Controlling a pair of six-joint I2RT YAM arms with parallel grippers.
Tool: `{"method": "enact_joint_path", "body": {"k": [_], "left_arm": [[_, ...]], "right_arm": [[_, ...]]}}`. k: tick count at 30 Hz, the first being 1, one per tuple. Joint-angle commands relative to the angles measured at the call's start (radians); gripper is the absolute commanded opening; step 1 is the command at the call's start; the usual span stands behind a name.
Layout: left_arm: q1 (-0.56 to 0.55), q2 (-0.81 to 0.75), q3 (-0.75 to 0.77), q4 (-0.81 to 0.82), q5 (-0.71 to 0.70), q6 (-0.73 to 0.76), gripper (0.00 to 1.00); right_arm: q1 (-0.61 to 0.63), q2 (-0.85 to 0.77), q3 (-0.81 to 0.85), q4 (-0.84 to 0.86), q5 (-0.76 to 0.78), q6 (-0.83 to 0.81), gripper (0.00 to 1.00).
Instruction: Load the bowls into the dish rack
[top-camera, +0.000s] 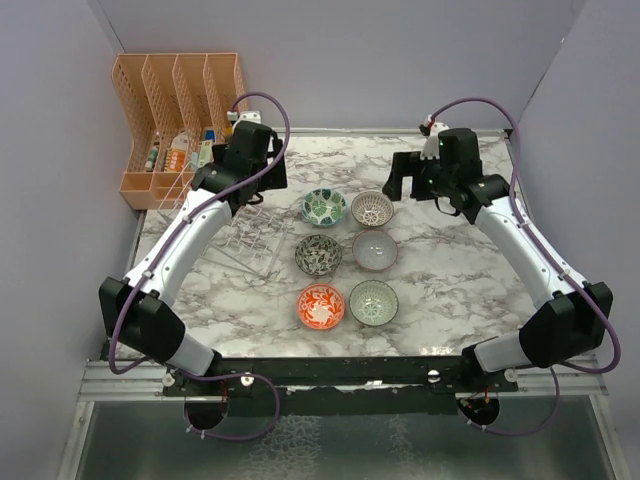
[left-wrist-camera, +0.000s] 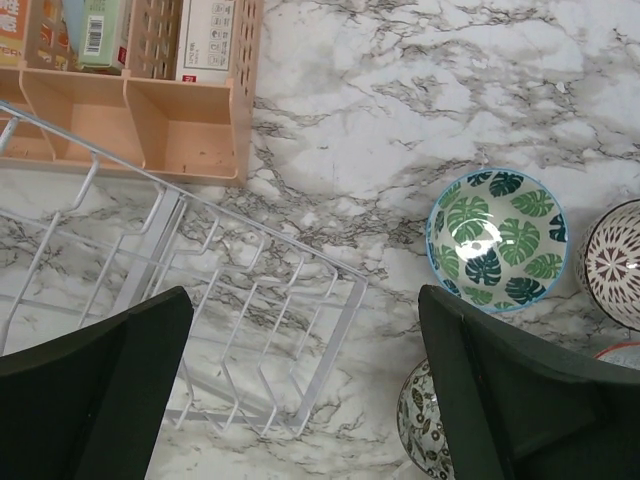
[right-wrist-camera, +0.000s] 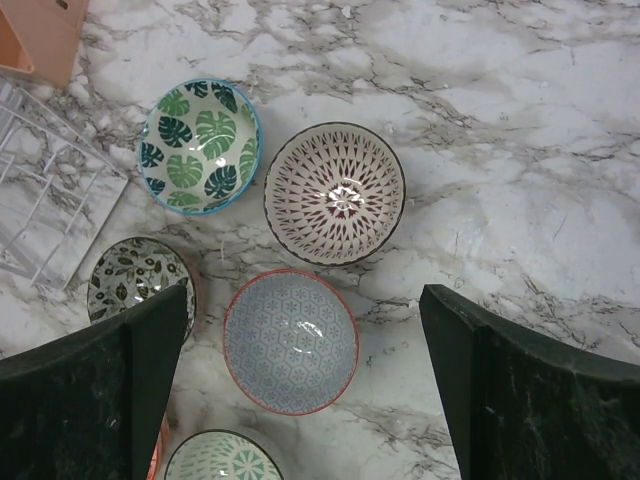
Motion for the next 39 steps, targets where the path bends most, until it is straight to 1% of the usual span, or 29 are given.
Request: {"method": "enact_joint_path", "body": {"k": [1,5,8,10,13,16,20,24,29,31,34,35,37,39], "left_arm": [[-0.009,-0.064,0.036,-0.032,-0.016,0.015,0.99],[-0.01,-0.164,0.011,-0.024,0.109,0.039,0.99],[-0.011,-0.295,-0.058,0.009,0.196,-0.003,0.99],[-0.011,-0.387,-0.09,0.013,0.207,-0.041,0.99],[-0.011,-0.496,-0.076,-0.027,0.171,-0.075,0.99],[-0.012,-0.561,-0.03,-0.097,0.119,-0.084,0.99],[-0.012,-0.588,0.026,-0.19,0.044,-0.102,0.99],[-0.012,-0.626,0.032,-0.211,-0.018,-0.114,0.99],[-0.012,-0.657,0.053,-0.229,-0.036,-0.102,0.99],[-0.012,-0.663,0.061,-0.244,-0.041,-0.102,0.99],[-0.012,-0.677,0.061,-0.251,-0.046,-0.103,0.99],[-0.012,-0.681,0.059,-0.25,-0.047,-0.105,0.99],[-0.012,-0.688,0.055,-0.25,-0.051,-0.105,0.99],[-0.012,-0.696,0.047,-0.244,-0.063,-0.101,0.99]], "right_arm": [[-0.003,0.0,0.029,-0.048,-0.023,0.005,0.99],[0.058,0.017,0.06,-0.071,0.026,0.013,0.99],[0.153,0.056,0.103,-0.089,0.069,0.031,0.99],[0.233,0.087,0.137,-0.089,0.096,0.049,0.99],[0.346,0.157,0.192,-0.095,0.163,0.051,1.0],[0.445,0.239,0.235,-0.103,0.215,0.044,0.97],[0.55,0.34,0.284,-0.127,0.261,0.049,0.92],[0.648,0.432,0.319,-0.157,0.322,0.066,0.9],[0.7,0.52,0.351,-0.187,0.367,0.125,0.84],[0.704,0.552,0.369,-0.188,0.371,0.13,0.79],[0.708,0.602,0.401,-0.2,0.386,0.134,0.69],[0.708,0.617,0.413,-0.209,0.396,0.136,0.67],[0.709,0.649,0.429,-0.22,0.421,0.143,0.65],[0.709,0.678,0.448,-0.231,0.447,0.151,0.61]]}}
